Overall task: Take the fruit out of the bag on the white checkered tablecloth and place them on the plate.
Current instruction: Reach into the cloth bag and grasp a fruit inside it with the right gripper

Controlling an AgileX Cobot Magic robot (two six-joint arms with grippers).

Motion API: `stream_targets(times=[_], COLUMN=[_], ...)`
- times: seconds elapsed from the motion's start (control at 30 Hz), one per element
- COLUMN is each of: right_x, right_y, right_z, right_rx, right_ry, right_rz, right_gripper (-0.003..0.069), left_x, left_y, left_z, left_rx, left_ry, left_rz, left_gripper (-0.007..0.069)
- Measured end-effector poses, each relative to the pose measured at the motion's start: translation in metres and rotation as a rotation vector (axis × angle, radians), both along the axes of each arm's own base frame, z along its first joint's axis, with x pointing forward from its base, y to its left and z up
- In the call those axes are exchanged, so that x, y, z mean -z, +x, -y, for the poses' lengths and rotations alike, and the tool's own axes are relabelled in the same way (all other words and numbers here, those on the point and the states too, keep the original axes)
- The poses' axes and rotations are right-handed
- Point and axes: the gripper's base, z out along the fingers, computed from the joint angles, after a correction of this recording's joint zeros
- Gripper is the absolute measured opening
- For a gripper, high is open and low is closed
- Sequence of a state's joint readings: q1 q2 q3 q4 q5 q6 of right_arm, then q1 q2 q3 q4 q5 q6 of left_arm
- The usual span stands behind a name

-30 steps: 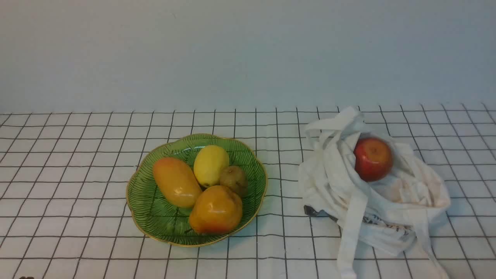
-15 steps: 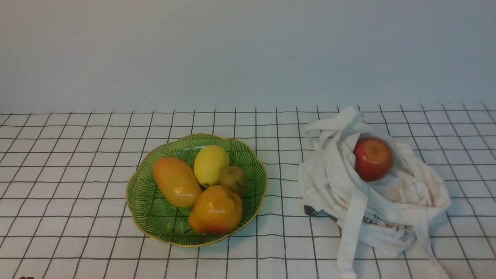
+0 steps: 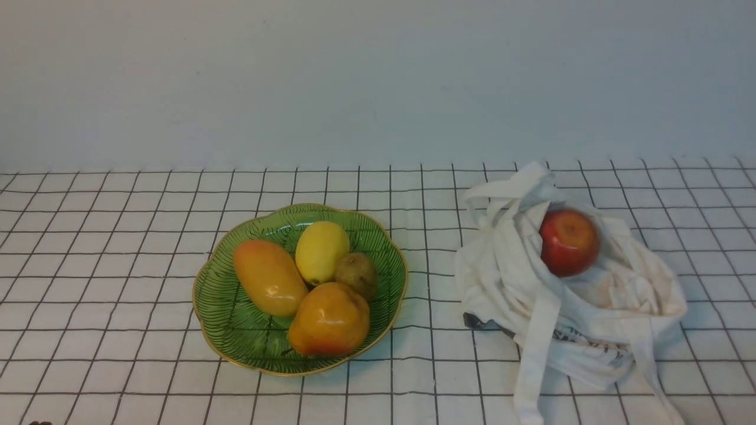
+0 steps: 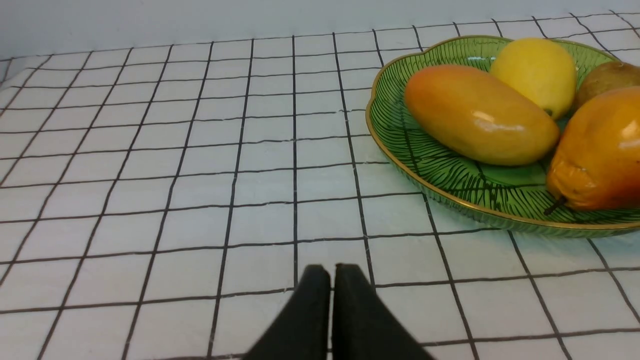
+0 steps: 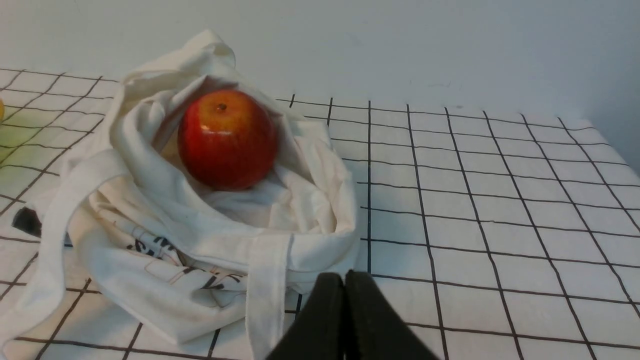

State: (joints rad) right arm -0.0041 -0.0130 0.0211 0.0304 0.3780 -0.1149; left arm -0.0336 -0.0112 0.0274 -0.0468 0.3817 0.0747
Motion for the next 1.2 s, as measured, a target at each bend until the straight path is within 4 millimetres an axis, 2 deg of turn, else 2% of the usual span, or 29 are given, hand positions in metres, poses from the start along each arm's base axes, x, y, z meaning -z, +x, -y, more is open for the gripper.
stream_targets(times=[0.13, 0.27, 0.37, 0.63, 0.73, 0.83, 0.93, 0.97, 1.03, 1.07, 1.13, 1.2], right_x=[-0.008, -0.024, -0.028, -0.034, -0.051, -0.085, -0.110, -0.111, -0.117, -0.117, -0.116, -0.112], right_y=[0.002, 0.002, 0.001, 0.000, -0.002, 0.004, 0.030, 0.033, 0.061, 0.061, 0.101, 0.126], right_z=[-0.002, 0.001, 0.004, 0.008, 0.004, -0.002, -0.012, -0.012, -0.017, -0.017, -0.021, -0.023], right_rx=[0.005, 0.041, 0.063, 0.089, 0.037, -0.010, -0.056, -0.058, -0.084, -0.085, -0.117, -0.138], right_ry=[0.177, 0.551, 0.683, 0.745, 0.692, 0.593, 0.446, 0.437, 0.366, 0.361, 0.287, 0.248], right_rz=[0.107, 0.280, 0.335, 0.415, 0.401, 0.313, 0.047, 0.028, -0.195, -0.195, -0.441, -0.551], right_gripper=[-0.0014, -0.0014, -0.0014, -0.0014, -0.0014, -0.0014, -0.0014, -0.0014, -0.0014, -0.0014, -0.0014, -0.0014], left_x=[0.000, 0.000, 0.000, 0.000, 0.000, 0.000, 0.000, 0.000, 0.000, 0.000, 0.000, 0.000], left_y=[0.000, 0.000, 0.000, 0.000, 0.000, 0.000, 0.000, 0.000, 0.000, 0.000, 0.000, 0.000], left_z=[0.000, 0.000, 0.000, 0.000, 0.000, 0.000, 0.000, 0.000, 0.000, 0.000, 0.000, 0.000], left_rx=[0.000, 0.000, 0.000, 0.000, 0.000, 0.000, 0.000, 0.000, 0.000, 0.000, 0.000, 0.000], left_ry=[0.000, 0.000, 0.000, 0.000, 0.000, 0.000, 0.000, 0.000, 0.000, 0.000, 0.000, 0.000], left_rz=[0.000, 0.000, 0.000, 0.000, 0.000, 0.000, 0.000, 0.000, 0.000, 0.000, 0.000, 0.000], left_gripper=[-0.0008, -0.0008, -0.0008, -0.0008, -0.0008, -0.0008, -0.0008, -0.0008, -0.0008, -0.0008, -0.0008, -0.0008])
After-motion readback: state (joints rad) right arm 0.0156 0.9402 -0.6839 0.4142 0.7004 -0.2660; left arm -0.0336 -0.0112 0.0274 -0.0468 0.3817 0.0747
